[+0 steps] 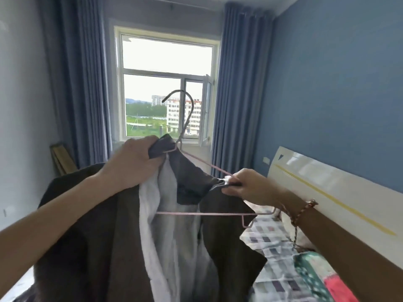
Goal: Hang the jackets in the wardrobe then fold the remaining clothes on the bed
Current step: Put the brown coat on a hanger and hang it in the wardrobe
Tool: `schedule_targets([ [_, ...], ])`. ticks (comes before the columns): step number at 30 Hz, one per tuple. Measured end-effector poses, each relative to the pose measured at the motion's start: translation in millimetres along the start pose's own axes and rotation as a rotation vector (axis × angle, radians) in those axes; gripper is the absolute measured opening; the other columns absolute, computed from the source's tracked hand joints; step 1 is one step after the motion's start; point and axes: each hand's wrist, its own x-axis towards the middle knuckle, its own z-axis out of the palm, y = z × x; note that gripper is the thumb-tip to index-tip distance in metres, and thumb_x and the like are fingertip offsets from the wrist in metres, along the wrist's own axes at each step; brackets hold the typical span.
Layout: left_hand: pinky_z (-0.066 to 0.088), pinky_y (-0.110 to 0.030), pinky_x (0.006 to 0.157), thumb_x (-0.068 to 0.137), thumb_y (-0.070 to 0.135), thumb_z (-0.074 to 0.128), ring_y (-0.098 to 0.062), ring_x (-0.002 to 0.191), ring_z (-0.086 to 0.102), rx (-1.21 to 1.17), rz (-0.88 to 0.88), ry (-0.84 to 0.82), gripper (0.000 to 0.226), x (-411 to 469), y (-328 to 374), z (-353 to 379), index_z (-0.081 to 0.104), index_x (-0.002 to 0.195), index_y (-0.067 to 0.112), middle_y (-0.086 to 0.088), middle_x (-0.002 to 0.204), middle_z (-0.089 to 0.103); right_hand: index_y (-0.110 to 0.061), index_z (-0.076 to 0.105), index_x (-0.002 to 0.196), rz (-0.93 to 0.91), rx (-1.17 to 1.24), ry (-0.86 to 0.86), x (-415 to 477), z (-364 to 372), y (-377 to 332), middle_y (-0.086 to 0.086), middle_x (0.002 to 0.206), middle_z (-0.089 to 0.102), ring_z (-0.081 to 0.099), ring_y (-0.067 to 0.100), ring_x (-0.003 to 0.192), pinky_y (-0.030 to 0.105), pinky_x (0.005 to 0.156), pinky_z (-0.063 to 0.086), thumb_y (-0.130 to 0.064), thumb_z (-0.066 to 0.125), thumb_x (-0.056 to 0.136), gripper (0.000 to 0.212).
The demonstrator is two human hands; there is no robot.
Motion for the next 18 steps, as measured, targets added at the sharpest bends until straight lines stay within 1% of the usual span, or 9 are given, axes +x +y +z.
schedule_targets([
  [3,0.033,-0.021,0.052,0.088,0.019,0.055,-0.012,0.059,0.052,0.059,0.114,-0.083,0.010,8,4,10,0.051,0.080,0.015,0.007,0.065,0.052,0.001,0.064,0.069,0.055,0.127,0.153,-21,11,10,-0.005,0.054,0.049,0.045,0.000,0.048,0.013,0.051,0.034,-0.014,0.064,0.087,0.023],
  [5,0.035,-0.025,0.053,0.088,0.015,0.054,-0.014,0.058,0.052,0.042,0.152,-0.131,0.012,12,-4,13,0.051,0.077,0.012,0.001,0.065,0.054,0.006,0.063,0.073,0.104,0.167,0.180,-31,19,17,-0.002,0.058,0.051,0.047,0.000,0.050,0.012,0.052,0.034,-0.012,0.065,0.084,0.021],
  [8,0.035,-0.025,0.056,0.085,0.005,0.054,-0.011,0.058,0.048,0.028,0.171,-0.262,0.012,14,-27,8,0.051,0.073,0.007,0.000,0.063,0.053,-0.002,0.062,0.073,0.304,0.221,-0.036,-40,32,31,-0.001,0.060,0.051,0.045,0.004,0.054,0.015,0.051,0.035,-0.015,0.065,0.081,0.015],
  [10,0.038,-0.028,0.059,0.084,0.009,0.056,-0.008,0.060,0.049,0.050,0.184,-0.314,0.012,12,-49,5,0.053,0.074,0.006,0.003,0.064,0.053,-0.013,0.053,0.060,0.376,0.246,-0.114,-48,45,38,-0.008,0.051,0.044,0.039,0.003,0.050,0.016,0.049,0.029,-0.022,0.067,0.073,0.021],
  [12,0.043,-0.035,0.061,0.083,0.019,0.057,-0.010,0.060,0.053,0.059,0.197,-0.363,0.017,0,-71,5,0.056,0.076,0.003,0.001,0.064,0.057,-0.018,0.044,0.056,0.417,0.419,-0.056,-59,76,37,-0.013,0.046,0.040,0.036,0.000,0.046,0.015,0.047,0.028,-0.027,0.062,0.061,0.021],
  [14,0.046,-0.038,0.061,0.083,0.017,0.060,-0.014,0.061,0.057,0.032,0.187,-0.396,0.015,-10,-86,8,0.061,0.079,0.003,-0.001,0.066,0.061,-0.015,0.048,0.069,0.472,0.740,0.072,-65,108,42,-0.007,0.059,0.049,0.046,0.005,0.058,0.015,0.048,0.037,-0.027,0.067,0.062,0.023],
  [15,0.047,-0.037,0.061,0.084,0.015,0.061,-0.015,0.062,0.059,0.026,0.187,-0.421,0.013,-15,-92,9,0.062,0.080,0.003,0.000,0.067,0.062,-0.011,0.052,0.081,0.501,0.877,0.095,-66,123,43,0.001,0.070,0.054,0.051,0.011,0.067,0.017,0.053,0.044,-0.032,0.073,0.064,0.035],
  [16,0.048,-0.036,0.060,0.085,0.014,0.062,-0.015,0.062,0.060,0.030,0.185,-0.444,0.011,-20,-98,9,0.063,0.080,0.004,0.001,0.067,0.063,-0.008,0.053,0.093,0.520,0.957,0.094,-66,139,45,0.009,0.079,0.057,0.055,0.018,0.074,0.021,0.059,0.048,-0.044,0.080,0.059,0.056],
  [18,0.050,-0.031,0.059,0.085,0.009,0.063,-0.011,0.060,0.060,0.038,0.168,-0.482,0.007,-25,-108,6,0.064,0.079,0.007,0.004,0.067,0.063,-0.003,0.055,0.103,0.528,1.005,0.049,-68,156,51,0.013,0.091,0.063,0.062,0.022,0.082,0.027,0.065,0.054,-0.068,0.082,0.040,0.094],
])
